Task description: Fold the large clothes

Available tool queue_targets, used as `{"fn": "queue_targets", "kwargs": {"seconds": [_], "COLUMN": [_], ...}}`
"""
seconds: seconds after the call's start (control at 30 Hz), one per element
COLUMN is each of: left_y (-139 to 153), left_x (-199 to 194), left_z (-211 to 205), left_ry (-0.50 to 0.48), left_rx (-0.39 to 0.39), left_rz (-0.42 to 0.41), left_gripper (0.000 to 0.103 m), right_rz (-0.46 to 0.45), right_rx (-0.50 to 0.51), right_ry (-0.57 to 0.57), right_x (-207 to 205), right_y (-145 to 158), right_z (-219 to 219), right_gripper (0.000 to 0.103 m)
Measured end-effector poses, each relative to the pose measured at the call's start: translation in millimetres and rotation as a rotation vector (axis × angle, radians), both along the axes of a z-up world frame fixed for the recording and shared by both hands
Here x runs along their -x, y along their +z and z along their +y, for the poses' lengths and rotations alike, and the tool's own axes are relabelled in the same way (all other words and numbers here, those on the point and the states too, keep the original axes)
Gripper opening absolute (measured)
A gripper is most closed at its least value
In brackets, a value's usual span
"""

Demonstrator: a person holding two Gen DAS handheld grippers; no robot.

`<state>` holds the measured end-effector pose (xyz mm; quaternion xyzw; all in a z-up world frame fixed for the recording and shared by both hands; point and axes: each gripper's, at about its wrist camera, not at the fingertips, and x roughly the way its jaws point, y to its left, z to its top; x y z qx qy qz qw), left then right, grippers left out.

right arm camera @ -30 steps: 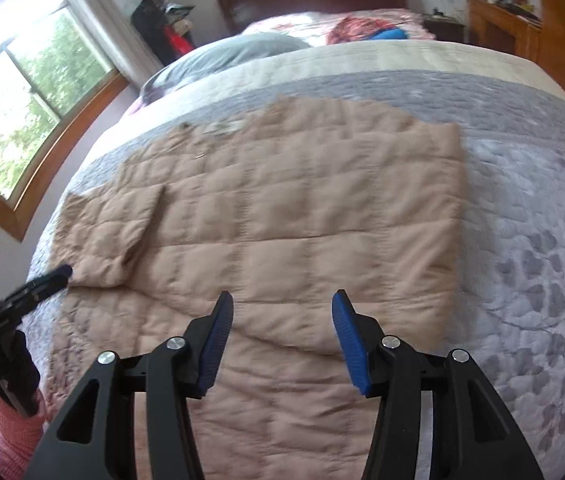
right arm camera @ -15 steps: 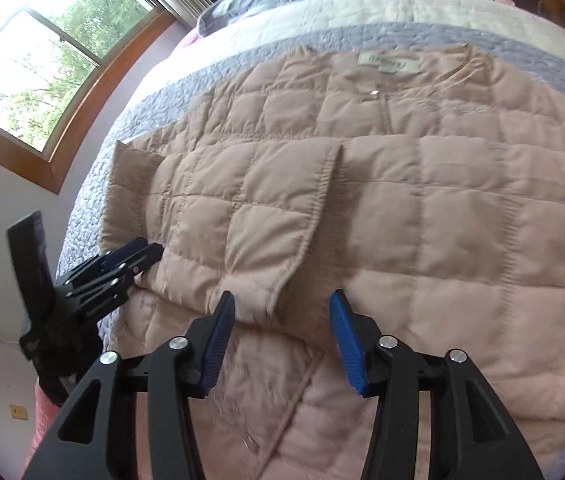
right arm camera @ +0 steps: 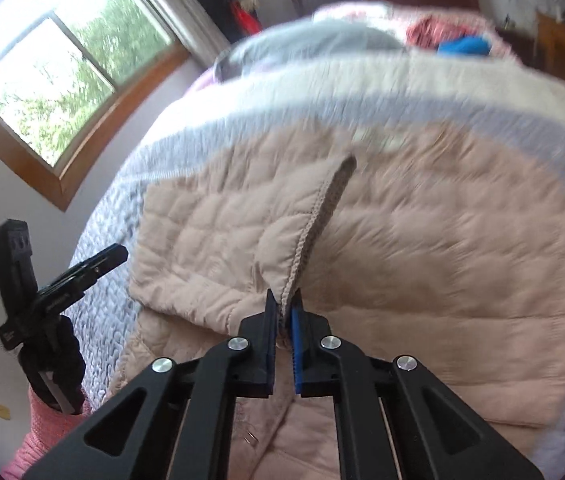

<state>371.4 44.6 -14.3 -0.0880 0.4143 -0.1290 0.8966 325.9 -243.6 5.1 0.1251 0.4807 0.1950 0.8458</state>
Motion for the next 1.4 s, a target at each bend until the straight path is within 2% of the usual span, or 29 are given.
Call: {"fn": "queue_targets", "kwargs": {"seconds": [0.13, 0.2, 0.27, 0.4, 0.57, 0.67, 0.83, 0.9, 1.03, 1.17, 1.27, 1.4], "left_y": [-10.3, -19.0, -29.2, -49.3, -64.7, -74.3, -77.3, -72.9, -41.1, -28.9, -42.3, -69.2], "left_x": [-8.0, -12.6, -16.1, -22.9, -24.9, -28.4, -28.9, -26.5, -10.1, -3.1, -8.5, -18.8], "left_z": [-16.4, -26.1, -33.5, -46.1, -59.6, -61.5, -65.1, -65.1, -71.7, -103.4, -126.2, -135.5], "left_ry": [-0.023, -0.036, -0.038, -0.045, -0.070, -0.077, -0.079, -0.075, -0.068, -0.131, -0.154, -0.154], "left_rx": [-0.017, -0.030, -0.047, -0.072, -0.144, -0.158, -0.179, -0.185, -0.180, -0.167, -0.196, -0.229], "left_rz": [0.030, 0.048, 0.065, 0.102, 0.110, 0.128, 0.125, 0.126, 0.050, 0.047, 0.075, 0.117], "left_gripper": [0.040, 0.040, 0.039, 0.039, 0.040, 0.040, 0.041, 0.040, 0.040, 0.040, 0.040, 0.042], "right_rz": [-0.077, -0.087, -0.072, -0.006, 0.111, 0.157, 0.163, 0.156, 0.045, -0.003, 0.033, 0.102], "right_rx": [0.045, 0.079, 0.064, 0.073, 0.029, 0.026, 0.053, 0.070, 0.175, 0.134, 0.148, 0.167], "right_ry": [-0.072, -0.135, -0.171, -0.259, -0.285, -0.286, -0.288, -0.310, -0.366, -0.286, -0.229, -0.209], "right_x": [20.4, 26.0, 31.1, 29.8, 20.0, 17.2, 19.3, 24.7, 42.9, 43.9, 31.3, 14.2], "right_y": [22.4, 21.2, 14.9, -16.1, -65.1, -89.0, -88.6, -79.1, -44.7, -20.0, -30.2, -61.1], "right_z": [-29.0, -48.1, -70.1, -107.2, -134.6, -131.7, -128.8, -127.8, -118.5, -89.7, -63.6, -49.7], "right_gripper": [0.006, 0.006, 0.006, 0.006, 0.006, 0.007, 0.008, 0.016, 0.017, 0.017, 0.017, 0.017]}}
